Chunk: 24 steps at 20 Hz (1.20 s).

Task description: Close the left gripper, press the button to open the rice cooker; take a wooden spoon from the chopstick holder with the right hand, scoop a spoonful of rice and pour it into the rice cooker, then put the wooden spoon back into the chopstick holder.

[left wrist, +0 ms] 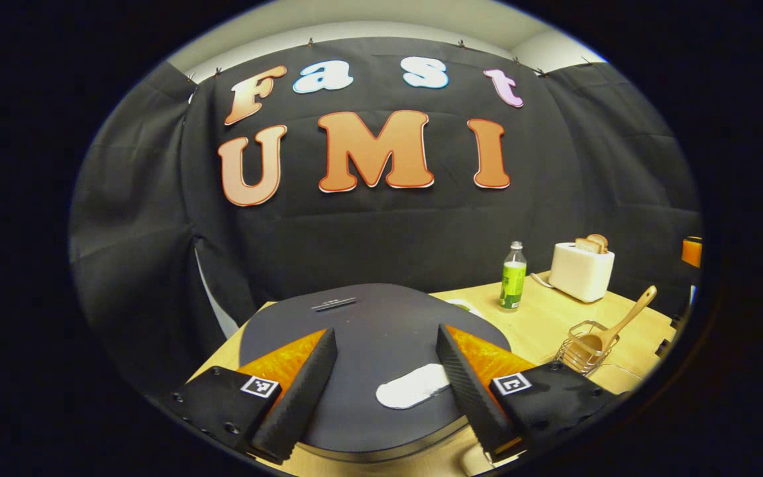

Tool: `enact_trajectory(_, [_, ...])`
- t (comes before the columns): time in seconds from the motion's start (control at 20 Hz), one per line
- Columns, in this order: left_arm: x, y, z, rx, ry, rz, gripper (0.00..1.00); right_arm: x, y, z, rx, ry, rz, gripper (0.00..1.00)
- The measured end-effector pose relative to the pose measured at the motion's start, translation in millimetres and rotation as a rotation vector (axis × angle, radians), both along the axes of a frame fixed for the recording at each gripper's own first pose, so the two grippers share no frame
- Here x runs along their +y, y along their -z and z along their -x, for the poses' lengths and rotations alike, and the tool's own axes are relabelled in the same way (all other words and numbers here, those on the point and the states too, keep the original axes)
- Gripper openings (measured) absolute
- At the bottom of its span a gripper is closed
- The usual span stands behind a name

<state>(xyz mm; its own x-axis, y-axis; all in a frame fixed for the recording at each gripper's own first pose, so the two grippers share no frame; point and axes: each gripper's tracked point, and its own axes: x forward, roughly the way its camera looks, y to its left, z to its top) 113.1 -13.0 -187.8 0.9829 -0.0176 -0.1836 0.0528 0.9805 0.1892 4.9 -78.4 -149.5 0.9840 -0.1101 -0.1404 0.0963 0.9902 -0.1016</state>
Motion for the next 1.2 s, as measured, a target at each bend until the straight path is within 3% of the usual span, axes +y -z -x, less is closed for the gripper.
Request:
enact_trajectory(0.1, [28,-30,9,-0.021,-0.083,-0.057,1.0,1,-16,-2,-0.018,-0.011,-0.001,0.93])
enact_trajectory(0.2, [37,-64,26,-0.046,-0.122,-0.055,1.0,3,-38,-7,-0.044,-0.018,0.006,0.93])
enact_trajectory(0.25, [37,-84,35,-0.063,-0.126,-0.028,0.96,5,-50,-8,-0.056,-0.024,0.011,0.93])
enact_trajectory(0.35, [41,-128,58,-0.103,-0.135,0.022,1.0,11,-76,-10,-0.085,-0.045,0.018,0.93])
enact_trajectory(0.4, [47,-153,69,-0.135,-0.145,0.019,0.96,15,-88,-10,-0.101,-0.055,0.017,0.93])
enact_trajectory(0.6, [48,-248,115,-0.295,-0.156,0.007,1.0,29,-130,-6,-0.142,-0.098,0.0,0.93])
enact_trajectory(0.75, [22,-260,131,-0.285,-0.065,0.138,1.0,39,-151,1,-0.152,-0.121,-0.011,0.93])
enact_trajectory(0.85, [30,-261,129,-0.283,-0.08,0.149,1.0,41,-160,4,-0.159,-0.127,0.006,0.97])
enact_trajectory(1.0, [39,-272,126,-0.304,-0.12,0.143,1.0,45,-157,4,-0.145,-0.139,0.037,0.93])
enact_trajectory(1.15, [30,-268,122,-0.293,-0.088,0.224,1.0,49,-151,0,-0.146,-0.152,0.011,0.93])
enact_trajectory(1.2, [32,-270,121,-0.308,-0.084,0.232,1.0,48,-149,-4,-0.154,-0.149,-0.001,0.88])
